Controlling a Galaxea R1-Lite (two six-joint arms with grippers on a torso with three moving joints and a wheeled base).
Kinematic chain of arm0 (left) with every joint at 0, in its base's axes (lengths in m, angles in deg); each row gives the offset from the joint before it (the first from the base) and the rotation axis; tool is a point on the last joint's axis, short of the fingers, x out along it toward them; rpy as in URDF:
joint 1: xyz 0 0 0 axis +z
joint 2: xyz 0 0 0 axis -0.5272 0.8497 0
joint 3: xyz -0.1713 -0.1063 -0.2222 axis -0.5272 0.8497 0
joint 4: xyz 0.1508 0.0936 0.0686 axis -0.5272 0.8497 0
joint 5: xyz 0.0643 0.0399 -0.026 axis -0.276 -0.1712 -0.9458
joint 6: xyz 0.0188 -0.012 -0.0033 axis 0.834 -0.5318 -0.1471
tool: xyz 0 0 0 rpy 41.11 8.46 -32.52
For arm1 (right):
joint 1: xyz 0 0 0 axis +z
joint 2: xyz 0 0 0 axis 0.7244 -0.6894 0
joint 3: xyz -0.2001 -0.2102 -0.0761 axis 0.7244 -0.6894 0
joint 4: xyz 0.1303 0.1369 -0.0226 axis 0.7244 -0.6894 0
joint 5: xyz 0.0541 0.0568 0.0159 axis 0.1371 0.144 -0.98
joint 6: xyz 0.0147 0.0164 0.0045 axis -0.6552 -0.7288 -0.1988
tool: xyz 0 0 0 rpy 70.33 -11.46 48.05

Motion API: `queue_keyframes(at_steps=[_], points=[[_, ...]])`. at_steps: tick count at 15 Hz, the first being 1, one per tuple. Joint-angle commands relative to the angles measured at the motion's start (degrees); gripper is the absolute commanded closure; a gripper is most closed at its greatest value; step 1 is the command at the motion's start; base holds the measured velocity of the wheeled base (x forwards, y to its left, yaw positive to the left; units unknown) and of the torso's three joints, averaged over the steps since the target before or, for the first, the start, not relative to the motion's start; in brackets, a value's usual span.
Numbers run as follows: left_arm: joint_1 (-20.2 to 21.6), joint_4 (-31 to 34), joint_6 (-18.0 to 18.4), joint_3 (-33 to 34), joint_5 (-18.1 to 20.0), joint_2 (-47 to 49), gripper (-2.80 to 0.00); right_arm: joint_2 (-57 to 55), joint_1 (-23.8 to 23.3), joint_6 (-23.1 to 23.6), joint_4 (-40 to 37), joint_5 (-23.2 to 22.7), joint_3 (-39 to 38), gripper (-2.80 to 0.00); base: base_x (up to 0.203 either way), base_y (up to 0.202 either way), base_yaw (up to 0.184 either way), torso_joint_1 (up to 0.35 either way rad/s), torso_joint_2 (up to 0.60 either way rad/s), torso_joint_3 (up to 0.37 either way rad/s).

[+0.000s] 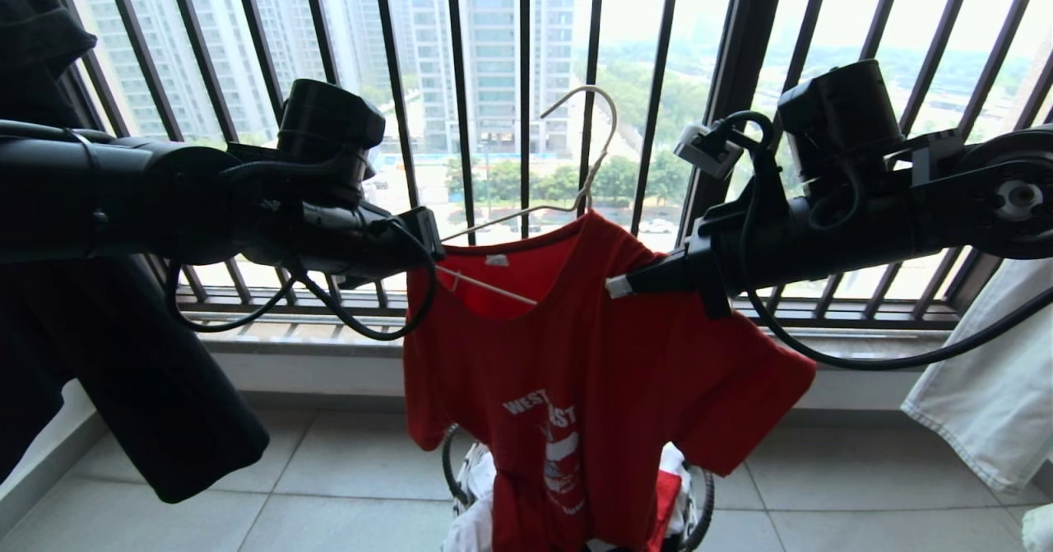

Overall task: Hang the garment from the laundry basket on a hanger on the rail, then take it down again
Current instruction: Hang the clothes on the clothes rack

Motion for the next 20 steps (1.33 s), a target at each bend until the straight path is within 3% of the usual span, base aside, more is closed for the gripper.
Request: queue_keyframes(at_steps=[1,10,12,14,20], points=[[0.2,0.3,-0.1,0.0,-0.7,0.4,-2.8,0.0,-0.1,0.1,-0.2,-0.2,0.0,0.0,0.0,0.0,0.0,0.0,0.0,0.0],[0.2,0.8,0.5,0.2,-1.3,-2.2,-2.8,-0.2,-1.9,-0.1,0.1,-0.3,0.8,0.0,0.0,0.0,0.0,0.0,0.0,0.0],[0.0,3.7,0.5,0.0,-1.4,-3.8,-2.8,-0.3,-2.4,-0.2,0.1,-0.3,1.4,0.0,0.0,0.0,0.0,0.0,0.0,0.0],[0.0,7.1,0.5,-1.7,-1.4,-2.4,-2.8,-0.1,-2.8,-0.2,0.1,-0.3,1.5,0.0,0.0,0.0,0.0,0.0,0.0,0.0],[0.3,7.1,0.6,-2.3,-1.6,0.5,-2.8,0.7,-3.3,-0.2,-0.1,-0.4,1.5,0.0,0.0,0.0,0.0,0.0,0.0,0.0]])
